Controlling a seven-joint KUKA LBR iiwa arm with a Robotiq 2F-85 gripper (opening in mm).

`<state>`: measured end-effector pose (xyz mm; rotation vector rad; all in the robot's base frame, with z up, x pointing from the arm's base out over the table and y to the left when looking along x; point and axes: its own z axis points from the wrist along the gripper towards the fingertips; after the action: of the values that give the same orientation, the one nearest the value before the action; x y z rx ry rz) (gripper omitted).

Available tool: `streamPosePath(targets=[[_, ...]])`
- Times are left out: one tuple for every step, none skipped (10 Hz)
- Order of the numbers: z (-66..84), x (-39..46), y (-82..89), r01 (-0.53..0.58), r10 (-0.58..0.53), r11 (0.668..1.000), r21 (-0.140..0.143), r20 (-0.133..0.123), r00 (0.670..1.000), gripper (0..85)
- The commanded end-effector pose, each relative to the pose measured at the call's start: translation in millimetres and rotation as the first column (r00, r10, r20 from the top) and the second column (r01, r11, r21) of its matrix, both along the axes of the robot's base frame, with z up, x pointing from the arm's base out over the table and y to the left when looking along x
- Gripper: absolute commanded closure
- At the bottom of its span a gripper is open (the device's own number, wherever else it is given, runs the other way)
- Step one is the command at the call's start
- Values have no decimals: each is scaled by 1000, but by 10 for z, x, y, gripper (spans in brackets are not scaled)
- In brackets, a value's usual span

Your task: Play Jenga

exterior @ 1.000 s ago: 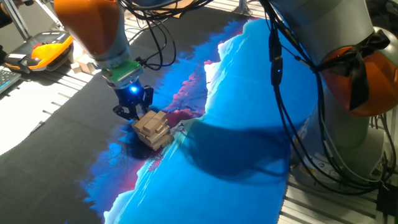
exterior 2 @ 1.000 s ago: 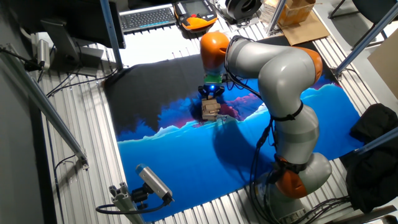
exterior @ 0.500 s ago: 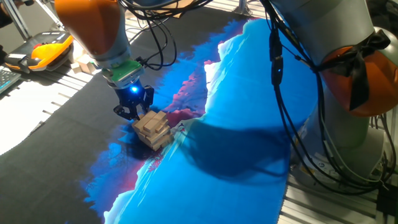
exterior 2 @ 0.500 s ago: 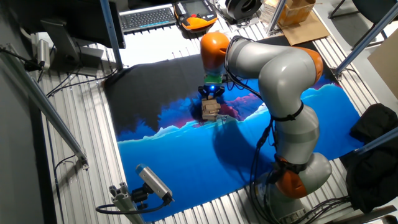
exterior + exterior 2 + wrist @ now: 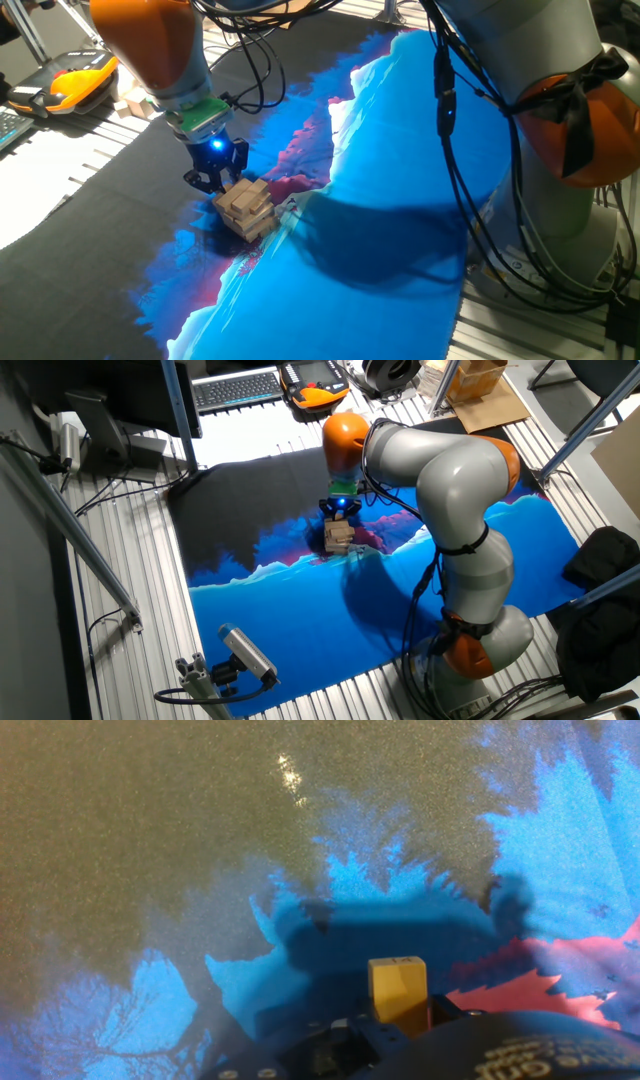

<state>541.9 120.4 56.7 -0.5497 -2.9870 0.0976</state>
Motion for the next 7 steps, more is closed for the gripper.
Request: streamPosePath(targets=[[-1, 7, -4, 0, 0, 1000, 0, 0, 1000, 510], [-2, 14, -6, -2, 2, 1000, 0, 0, 1000, 510], [-5, 17, -5, -2, 2, 1000, 0, 0, 1000, 510], [-6, 19, -2, -2, 2, 1000, -2, 1, 1000, 510], [-7, 21, -2, -2, 2, 1000, -2, 1, 1000, 510], [-8, 22, -2, -2, 2, 1000, -2, 1, 1000, 510], [-11, 26, -3, -2, 2, 1000, -1, 2, 1000, 510]])
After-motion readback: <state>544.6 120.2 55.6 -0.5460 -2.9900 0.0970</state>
